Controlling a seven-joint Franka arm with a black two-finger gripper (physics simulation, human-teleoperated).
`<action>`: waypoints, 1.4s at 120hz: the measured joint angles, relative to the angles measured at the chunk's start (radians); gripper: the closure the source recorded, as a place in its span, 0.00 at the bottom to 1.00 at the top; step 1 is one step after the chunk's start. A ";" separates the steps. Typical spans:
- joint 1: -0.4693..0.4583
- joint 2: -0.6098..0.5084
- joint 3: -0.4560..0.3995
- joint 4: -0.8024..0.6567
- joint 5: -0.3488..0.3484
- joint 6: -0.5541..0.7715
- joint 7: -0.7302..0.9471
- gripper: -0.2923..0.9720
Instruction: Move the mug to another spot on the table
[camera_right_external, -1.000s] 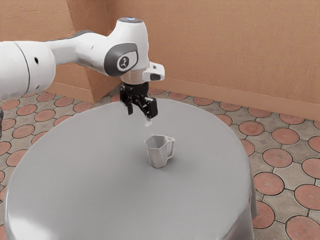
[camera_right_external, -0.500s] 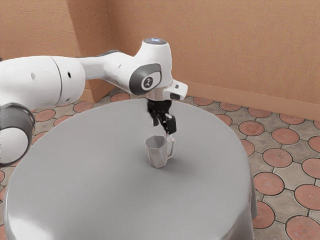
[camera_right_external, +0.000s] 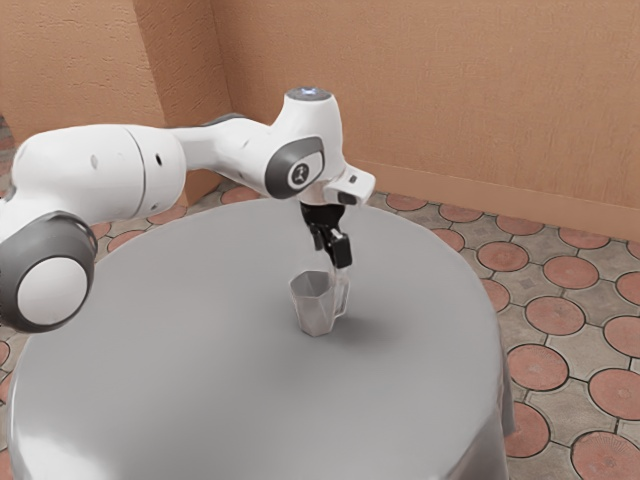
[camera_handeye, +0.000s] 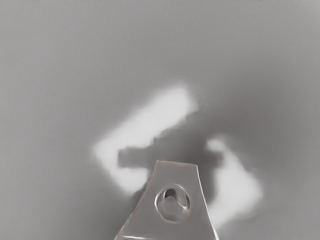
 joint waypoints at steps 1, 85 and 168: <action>0.001 0.002 0.000 0.002 0.000 0.000 0.002 0.23; 0.023 0.095 -0.031 0.028 -0.004 0.056 0.094 0.23; 0.038 0.132 -0.034 0.022 -0.006 0.092 0.119 0.23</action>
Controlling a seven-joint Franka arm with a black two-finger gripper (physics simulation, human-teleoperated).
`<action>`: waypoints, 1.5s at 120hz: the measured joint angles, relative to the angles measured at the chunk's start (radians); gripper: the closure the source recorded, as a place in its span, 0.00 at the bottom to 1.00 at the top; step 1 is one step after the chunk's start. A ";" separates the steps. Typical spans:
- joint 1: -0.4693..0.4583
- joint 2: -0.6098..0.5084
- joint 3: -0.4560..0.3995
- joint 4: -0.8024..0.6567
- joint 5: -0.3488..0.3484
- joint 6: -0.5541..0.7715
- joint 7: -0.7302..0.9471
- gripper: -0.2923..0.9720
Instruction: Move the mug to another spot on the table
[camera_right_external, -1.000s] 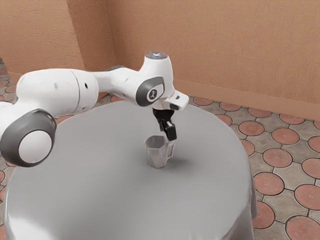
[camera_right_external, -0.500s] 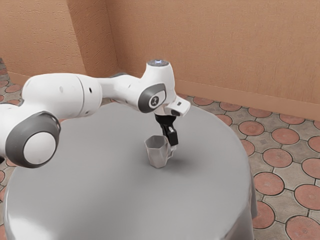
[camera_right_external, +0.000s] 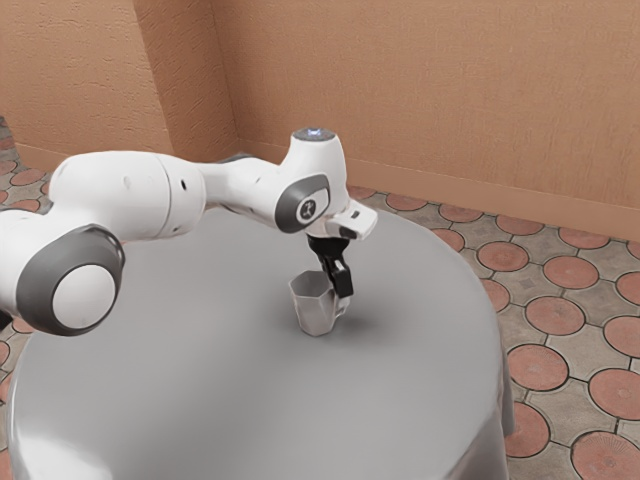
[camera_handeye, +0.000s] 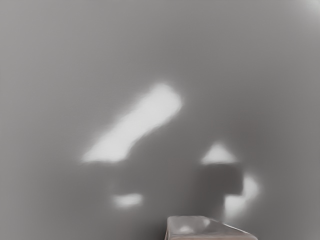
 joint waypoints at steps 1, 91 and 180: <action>0.000 0.000 0.000 0.000 0.000 0.000 0.000 0.23; 0.002 0.001 0.006 -0.004 0.004 0.014 -0.016 0.50; 0.007 -0.006 0.009 0.015 0.008 -0.101 -0.086 0.59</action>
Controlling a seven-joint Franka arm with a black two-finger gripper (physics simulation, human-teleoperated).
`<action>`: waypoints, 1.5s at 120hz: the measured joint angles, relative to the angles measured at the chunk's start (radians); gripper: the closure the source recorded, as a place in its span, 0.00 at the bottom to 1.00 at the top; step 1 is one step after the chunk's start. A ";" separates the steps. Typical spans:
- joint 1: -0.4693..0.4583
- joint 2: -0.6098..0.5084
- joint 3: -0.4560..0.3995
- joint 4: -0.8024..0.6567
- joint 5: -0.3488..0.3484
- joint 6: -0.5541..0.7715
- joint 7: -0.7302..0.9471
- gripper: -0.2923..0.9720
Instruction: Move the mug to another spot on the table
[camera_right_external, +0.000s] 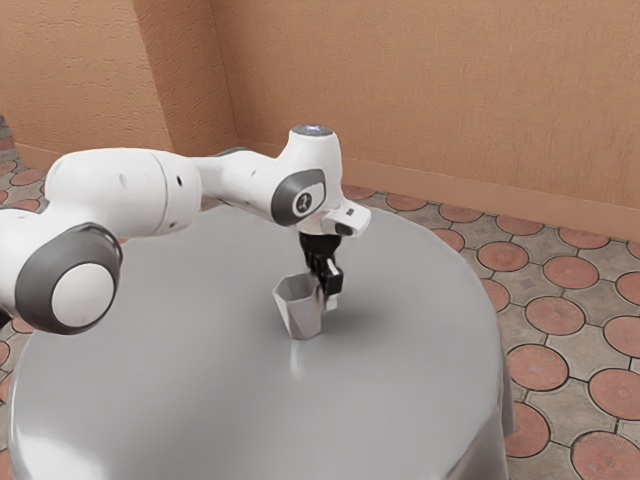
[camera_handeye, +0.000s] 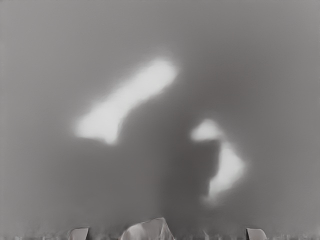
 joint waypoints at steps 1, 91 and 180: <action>0.000 0.000 0.000 0.002 0.000 -0.004 -0.001 0.59; -0.010 -0.011 -0.001 0.201 0.082 -0.397 -0.107 0.78; 0.198 0.140 -0.079 0.383 0.085 -0.819 -0.265 0.78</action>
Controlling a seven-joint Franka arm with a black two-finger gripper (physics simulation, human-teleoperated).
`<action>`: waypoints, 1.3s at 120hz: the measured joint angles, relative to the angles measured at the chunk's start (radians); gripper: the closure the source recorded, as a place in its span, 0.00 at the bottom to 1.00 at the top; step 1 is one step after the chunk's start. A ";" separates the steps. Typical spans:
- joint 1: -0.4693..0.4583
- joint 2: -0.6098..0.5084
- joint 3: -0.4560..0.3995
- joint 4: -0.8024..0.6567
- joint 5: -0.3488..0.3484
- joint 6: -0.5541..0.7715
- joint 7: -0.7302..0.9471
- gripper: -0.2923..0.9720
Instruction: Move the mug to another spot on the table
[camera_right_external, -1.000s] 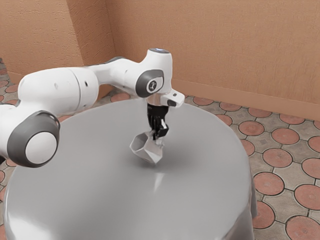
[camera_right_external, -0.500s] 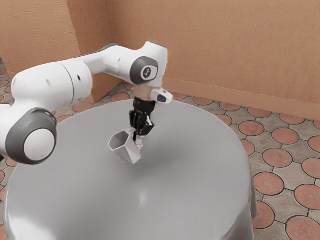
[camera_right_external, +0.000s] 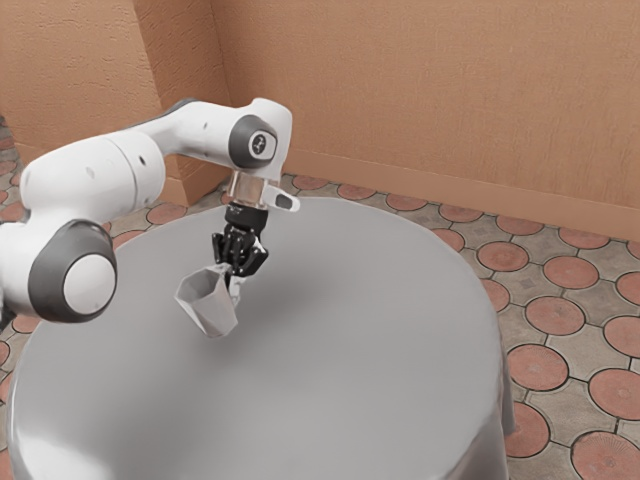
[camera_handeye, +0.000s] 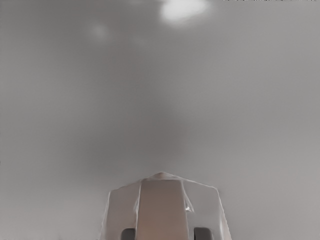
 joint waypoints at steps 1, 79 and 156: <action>0.000 0.002 0.000 0.003 0.000 -0.002 -0.001 0.78; 0.045 0.051 0.000 0.058 0.004 -0.030 -0.054 0.77; 0.063 0.085 -0.019 0.056 0.000 0.020 -0.068 0.77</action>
